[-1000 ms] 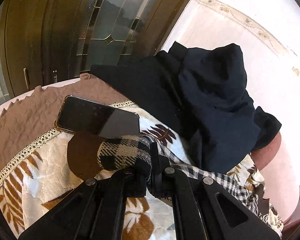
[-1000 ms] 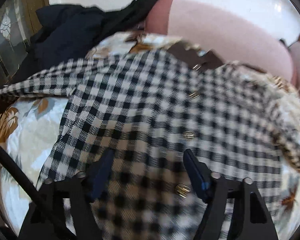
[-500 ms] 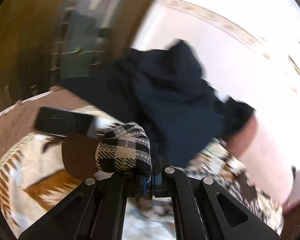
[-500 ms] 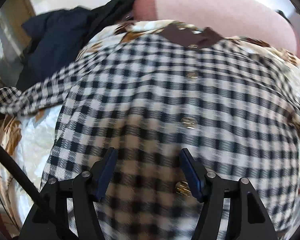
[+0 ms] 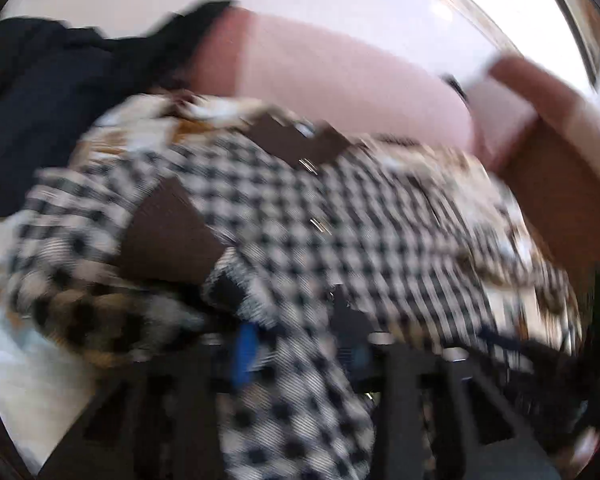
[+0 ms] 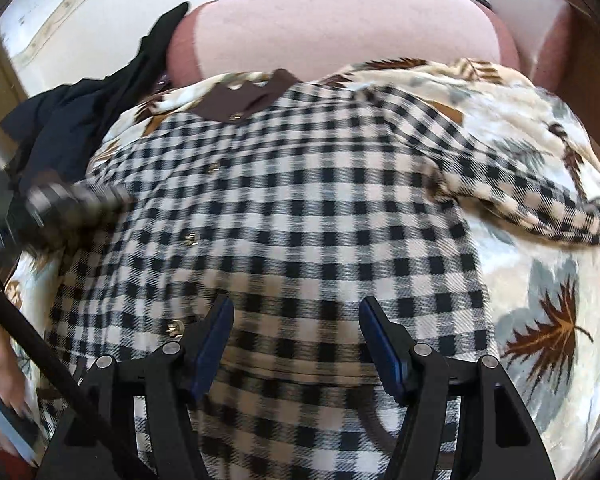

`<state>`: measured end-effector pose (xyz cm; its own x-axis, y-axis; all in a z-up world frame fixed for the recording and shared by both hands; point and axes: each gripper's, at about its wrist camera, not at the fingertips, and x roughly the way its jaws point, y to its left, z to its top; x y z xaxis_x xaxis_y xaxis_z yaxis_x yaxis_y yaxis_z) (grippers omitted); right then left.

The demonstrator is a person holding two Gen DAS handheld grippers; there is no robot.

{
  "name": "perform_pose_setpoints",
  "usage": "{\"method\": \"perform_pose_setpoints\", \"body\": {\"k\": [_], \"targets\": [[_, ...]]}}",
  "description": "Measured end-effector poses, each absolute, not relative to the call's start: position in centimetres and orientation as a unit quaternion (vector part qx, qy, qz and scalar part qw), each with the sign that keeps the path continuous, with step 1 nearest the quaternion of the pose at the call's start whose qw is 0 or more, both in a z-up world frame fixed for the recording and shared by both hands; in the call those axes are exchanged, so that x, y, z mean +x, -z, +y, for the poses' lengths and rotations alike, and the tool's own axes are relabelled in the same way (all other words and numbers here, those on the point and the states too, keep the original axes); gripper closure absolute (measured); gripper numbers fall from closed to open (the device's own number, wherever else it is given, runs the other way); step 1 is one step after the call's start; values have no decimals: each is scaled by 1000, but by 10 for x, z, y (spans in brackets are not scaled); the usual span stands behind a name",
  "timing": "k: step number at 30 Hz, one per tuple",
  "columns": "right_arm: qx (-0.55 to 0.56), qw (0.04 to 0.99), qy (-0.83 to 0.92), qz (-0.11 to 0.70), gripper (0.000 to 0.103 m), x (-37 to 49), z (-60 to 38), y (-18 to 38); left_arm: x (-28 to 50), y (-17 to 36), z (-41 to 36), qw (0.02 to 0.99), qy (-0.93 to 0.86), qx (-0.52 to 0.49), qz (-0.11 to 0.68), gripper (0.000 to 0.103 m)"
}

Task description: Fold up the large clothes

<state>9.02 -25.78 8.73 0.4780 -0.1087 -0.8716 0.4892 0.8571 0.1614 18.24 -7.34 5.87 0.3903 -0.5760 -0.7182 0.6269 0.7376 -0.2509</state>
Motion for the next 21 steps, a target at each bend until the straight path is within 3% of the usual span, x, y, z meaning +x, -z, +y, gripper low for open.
{"method": "perform_pose_setpoints", "body": {"k": [6, 14, 21], "targets": [[202, 841, 172, 471, 33, 97, -256, -89, 169, -79, -48, 809, 410, -21, 422, 36], [195, 860, 120, 457, 29, 113, -231, -103, 155, -117, 72, 864, 268, -144, 402, 31], [164, 873, 68, 454, 26, 129, -182, -118, 177, -92, 120, 902, 158, -131, 381, 30]]}}
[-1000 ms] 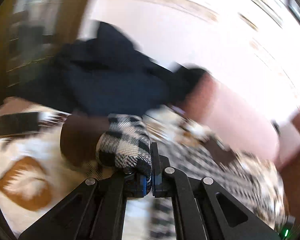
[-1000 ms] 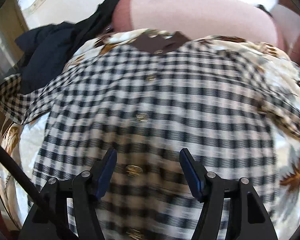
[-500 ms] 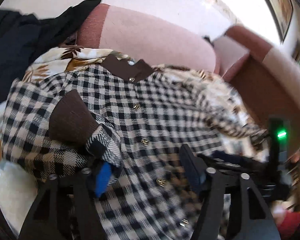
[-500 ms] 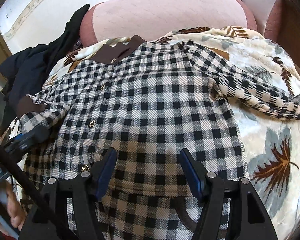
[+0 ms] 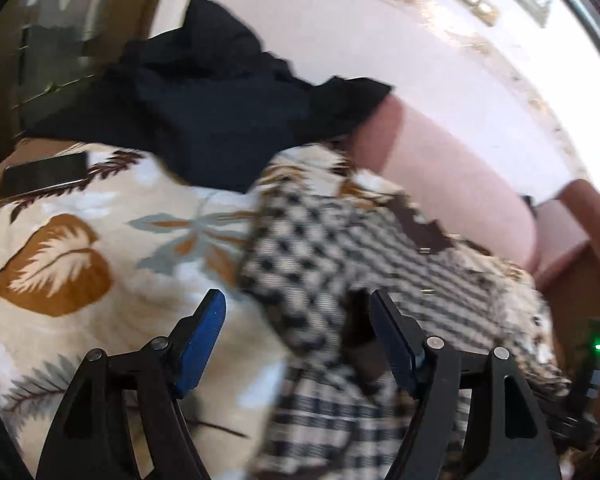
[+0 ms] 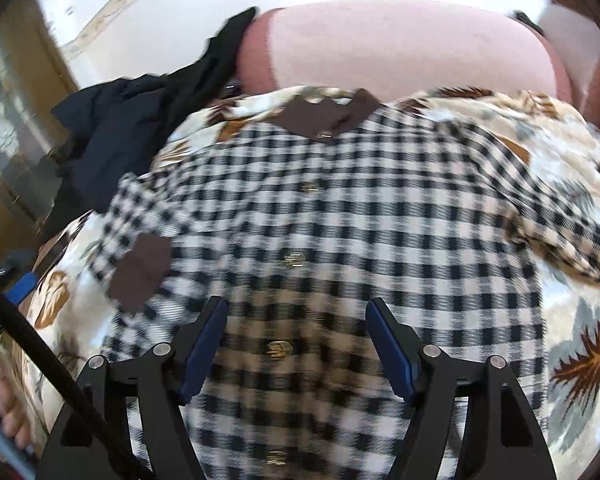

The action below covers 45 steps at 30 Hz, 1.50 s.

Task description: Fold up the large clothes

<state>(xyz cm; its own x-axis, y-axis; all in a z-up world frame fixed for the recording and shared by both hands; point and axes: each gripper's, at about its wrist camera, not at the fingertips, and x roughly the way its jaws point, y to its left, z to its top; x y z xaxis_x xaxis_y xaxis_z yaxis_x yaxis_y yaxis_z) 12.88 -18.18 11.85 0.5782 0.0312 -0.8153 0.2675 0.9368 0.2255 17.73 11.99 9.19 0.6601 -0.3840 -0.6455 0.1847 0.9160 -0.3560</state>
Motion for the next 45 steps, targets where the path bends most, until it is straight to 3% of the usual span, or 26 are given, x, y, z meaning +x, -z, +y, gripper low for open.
{"method": "perform_pose_setpoints", "body": {"k": [8, 13, 14, 15, 16, 19, 26, 38, 41, 45], "targets": [[17, 890, -27, 455, 23, 163, -71, -111, 202, -82, 133, 894, 143, -166, 391, 30], [-63, 884, 11, 462, 26, 186, -45, -85, 209, -81, 129, 893, 140, -165, 394, 30], [-51, 881, 13, 469, 46, 191, -51, -80, 210, -80, 129, 892, 140, -168, 396, 30], [-35, 878, 11, 478, 84, 194, -58, -78, 211, -79, 129, 891, 140, -172, 397, 30], [-9, 874, 8, 487, 94, 197, -68, -78, 212, -79, 130, 889, 141, -177, 398, 30], [60, 886, 22, 460, 94, 189, -106, -99, 212, -79, 132, 887, 143, -187, 398, 30], [95, 893, 138, 418, 94, 170, -216, -130, 210, -77, 122, 889, 146, -172, 398, 30], [128, 816, 309, 472, 93, 147, -391, -75, 213, -60, 89, 886, 149, -128, 420, 30], [127, 802, 344, 472, 78, 138, -409, -72, 211, -59, 84, 888, 147, -112, 421, 30], [134, 804, 397, 421, 76, 108, -418, -96, 211, -59, 83, 888, 147, -111, 421, 30]]}}
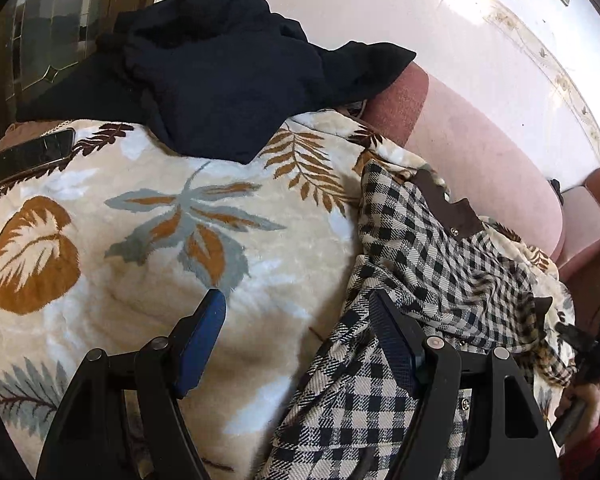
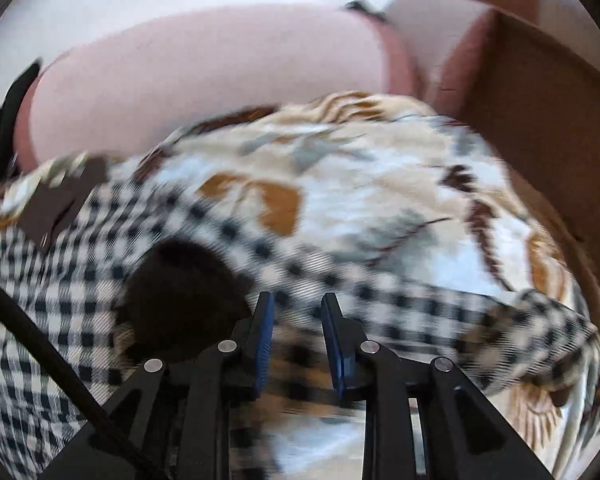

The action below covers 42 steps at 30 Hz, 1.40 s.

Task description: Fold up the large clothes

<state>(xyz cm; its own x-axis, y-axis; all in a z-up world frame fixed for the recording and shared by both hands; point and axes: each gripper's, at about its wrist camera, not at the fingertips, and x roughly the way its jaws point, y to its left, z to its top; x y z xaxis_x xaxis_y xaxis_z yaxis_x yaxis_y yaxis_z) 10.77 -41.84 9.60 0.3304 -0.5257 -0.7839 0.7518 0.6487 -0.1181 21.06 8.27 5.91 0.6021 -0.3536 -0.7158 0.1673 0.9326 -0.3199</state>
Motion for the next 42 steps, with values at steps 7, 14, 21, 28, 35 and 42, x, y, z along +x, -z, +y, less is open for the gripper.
{"method": "perform_pose_setpoints", "body": {"k": [7, 14, 21, 28, 35, 42], "targets": [[130, 852, 301, 408, 76, 137, -366, -119, 209, -57, 81, 885, 138, -102, 433, 30], [163, 871, 123, 447, 76, 217, -260, -101, 213, -64, 108, 883, 122, -143, 430, 30], [82, 846, 43, 526, 77, 322, -147, -52, 220, -64, 130, 877, 113, -177, 433, 30], [87, 830, -47, 549, 83, 358, -86, -34, 224, -67, 151, 878, 94, -191, 429, 30], [105, 876, -33, 469, 56, 297, -113, -90, 222, -69, 156, 874, 100, -204, 429, 30], [77, 859, 4, 507, 44, 291, -137, -67, 218, -70, 148, 875, 102, -198, 430, 30]]}}
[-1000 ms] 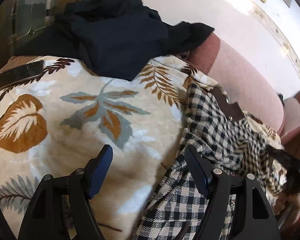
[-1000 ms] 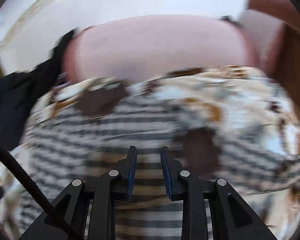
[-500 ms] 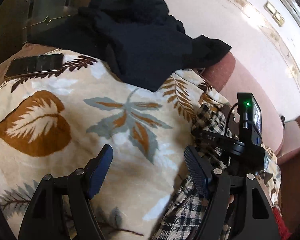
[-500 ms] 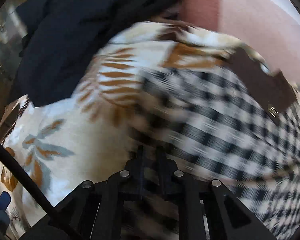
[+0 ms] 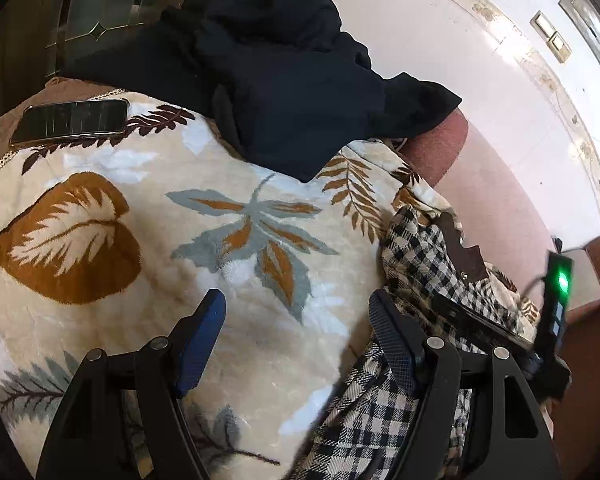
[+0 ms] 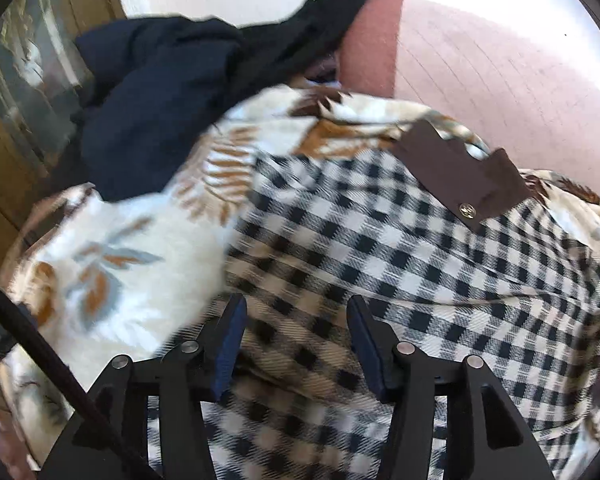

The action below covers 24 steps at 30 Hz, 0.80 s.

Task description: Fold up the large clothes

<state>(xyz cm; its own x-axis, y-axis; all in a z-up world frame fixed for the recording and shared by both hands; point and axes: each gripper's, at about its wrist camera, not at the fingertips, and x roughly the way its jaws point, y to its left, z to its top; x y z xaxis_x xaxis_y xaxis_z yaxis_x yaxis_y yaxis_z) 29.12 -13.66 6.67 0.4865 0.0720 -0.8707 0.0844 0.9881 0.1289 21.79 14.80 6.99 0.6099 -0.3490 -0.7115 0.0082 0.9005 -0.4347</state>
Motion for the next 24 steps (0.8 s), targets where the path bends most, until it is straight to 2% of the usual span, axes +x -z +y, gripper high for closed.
{"method": "perform_pose_setpoints", "body": {"k": [4, 7, 8, 9, 11, 12, 20, 24], "targets": [[120, 843, 5, 525, 43, 320, -131, -44, 220, -69, 148, 875, 100, -197, 431, 30], [90, 832, 23, 547, 44, 334, -113, -28, 222, -66, 153, 870, 99, -207, 437, 30], [62, 836, 34, 543, 58, 334, -105, -28, 223, -66, 155, 868, 99, -212, 437, 30], [55, 839, 30, 541, 80, 334, -100, -28, 223, -66, 157, 867, 98, -216, 437, 30], [55, 839, 30, 541, 92, 335, -93, -31, 223, -67, 162, 866, 97, -225, 436, 30], [57, 839, 31, 540, 94, 336, -92, -33, 223, -67, 164, 865, 97, -230, 435, 30], [118, 838, -11, 533, 96, 349, -84, -39, 223, -65, 165, 866, 94, -229, 435, 30], [147, 828, -57, 538, 80, 352, -86, -40, 224, -64, 163, 866, 94, -223, 437, 30]]}}
